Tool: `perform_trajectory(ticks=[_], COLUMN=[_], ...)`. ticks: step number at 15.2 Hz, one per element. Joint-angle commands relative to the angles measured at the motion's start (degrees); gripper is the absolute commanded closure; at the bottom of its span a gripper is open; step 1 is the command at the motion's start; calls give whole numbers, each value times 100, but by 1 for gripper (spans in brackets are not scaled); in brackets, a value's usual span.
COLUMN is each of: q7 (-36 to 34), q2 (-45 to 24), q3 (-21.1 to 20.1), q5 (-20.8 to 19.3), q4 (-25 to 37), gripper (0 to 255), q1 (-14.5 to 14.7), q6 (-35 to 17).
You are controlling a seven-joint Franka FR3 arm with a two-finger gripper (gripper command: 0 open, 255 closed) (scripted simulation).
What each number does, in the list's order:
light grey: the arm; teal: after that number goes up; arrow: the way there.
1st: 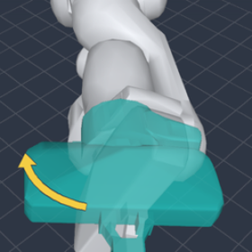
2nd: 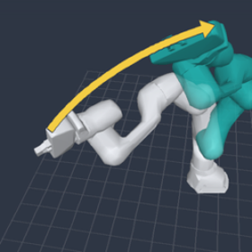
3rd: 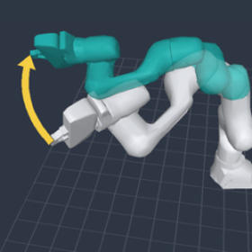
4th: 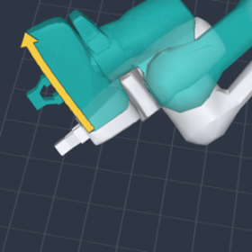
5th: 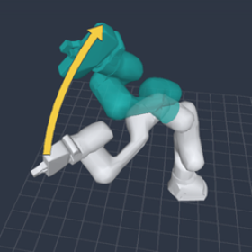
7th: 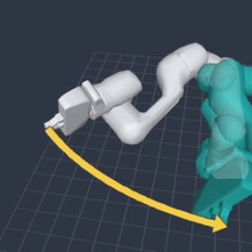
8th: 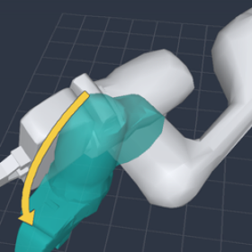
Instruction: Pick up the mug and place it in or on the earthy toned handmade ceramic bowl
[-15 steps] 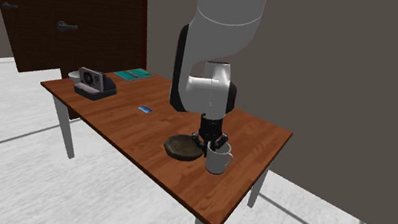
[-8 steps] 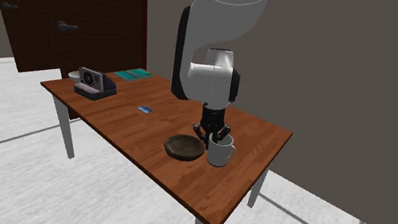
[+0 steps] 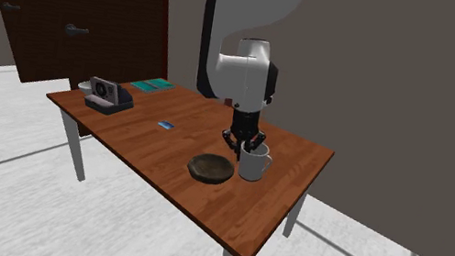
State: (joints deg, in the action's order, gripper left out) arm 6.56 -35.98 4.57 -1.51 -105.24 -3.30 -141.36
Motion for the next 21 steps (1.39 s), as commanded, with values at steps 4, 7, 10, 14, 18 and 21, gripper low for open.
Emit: perform_trajectory(ticks=[4,7,10,14,18,21], q7=[9,-94,-399,-774,-983,-990], q2=[311,364,161,-187,-489,-629], q3=[13,-2,-59,-131,-170,-172], q5=[-12,-24,-42,-60,-67,-66], q4=[-50,88,563,1325,1857,1847], gripper=[255,255,255,255,255,255], q1=[10,98,341,645,815,813], q6=[261,458,747,1183,1425,1275])
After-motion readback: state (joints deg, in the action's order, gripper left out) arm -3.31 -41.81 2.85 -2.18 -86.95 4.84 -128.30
